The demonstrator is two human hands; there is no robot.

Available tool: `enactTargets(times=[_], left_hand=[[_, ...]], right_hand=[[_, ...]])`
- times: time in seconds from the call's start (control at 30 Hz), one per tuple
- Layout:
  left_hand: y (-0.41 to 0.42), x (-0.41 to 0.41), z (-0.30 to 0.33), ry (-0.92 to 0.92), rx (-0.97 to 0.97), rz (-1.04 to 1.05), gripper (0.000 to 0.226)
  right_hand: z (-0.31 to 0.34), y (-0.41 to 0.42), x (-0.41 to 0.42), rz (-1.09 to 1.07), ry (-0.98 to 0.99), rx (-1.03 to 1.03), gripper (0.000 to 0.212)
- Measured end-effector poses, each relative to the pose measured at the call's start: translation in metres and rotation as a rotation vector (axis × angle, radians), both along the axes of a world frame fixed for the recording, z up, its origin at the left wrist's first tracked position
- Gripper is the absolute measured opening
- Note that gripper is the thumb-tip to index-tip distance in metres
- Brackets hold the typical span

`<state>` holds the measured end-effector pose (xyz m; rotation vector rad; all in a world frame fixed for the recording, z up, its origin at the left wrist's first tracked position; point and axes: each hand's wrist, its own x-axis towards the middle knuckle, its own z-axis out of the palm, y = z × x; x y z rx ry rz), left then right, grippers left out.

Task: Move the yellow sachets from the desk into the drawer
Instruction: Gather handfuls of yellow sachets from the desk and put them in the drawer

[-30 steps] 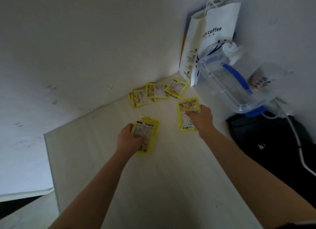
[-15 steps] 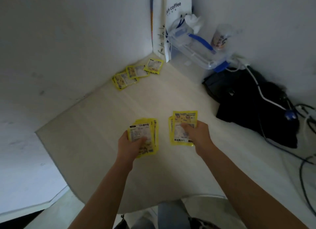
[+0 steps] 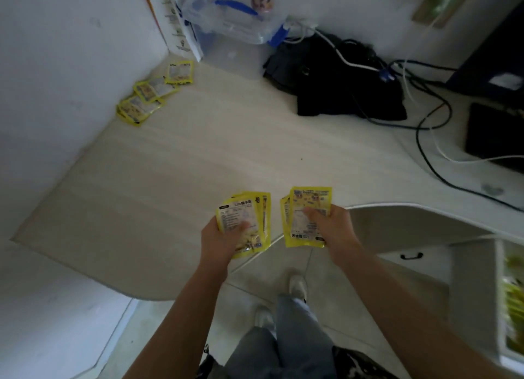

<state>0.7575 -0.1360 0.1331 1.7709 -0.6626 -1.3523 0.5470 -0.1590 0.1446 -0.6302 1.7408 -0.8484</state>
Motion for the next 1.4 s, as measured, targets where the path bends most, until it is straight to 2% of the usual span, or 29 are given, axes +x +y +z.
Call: enactTargets(times=[0.1,0.43,0.77,1.07,1.4], left_hand=[[0.01,-0.019,0.004,0.016,0.026,-0.076,0.024],[0.048,-0.091,0.013,0.019,0.065,-0.26,0.021],[0.128,-0.21,0.015,-0.011,0.068,-0.464,0.02],[0.221,-0.333,0.013,-0.023,0.078,-0.554,0.023],[0.241,-0.457,0.001,-0.064,0.082,-0.668,0.03]], right_hand=[[0.003,0.026,-0.018,-0.075,0.021,-0.005,0.004],[0.005,0.103,-0.083,-0.262,-0.006,0.005,0.01],[-0.004,0.222,-0.192,-0.429,-0.042,0.053,0.007],[-0.006,0.33,-0.305,-0.586,-0.088,0.07,0.003],[-0.004,0.374,-0.414,-0.693,-0.051,0.056,0.006]])
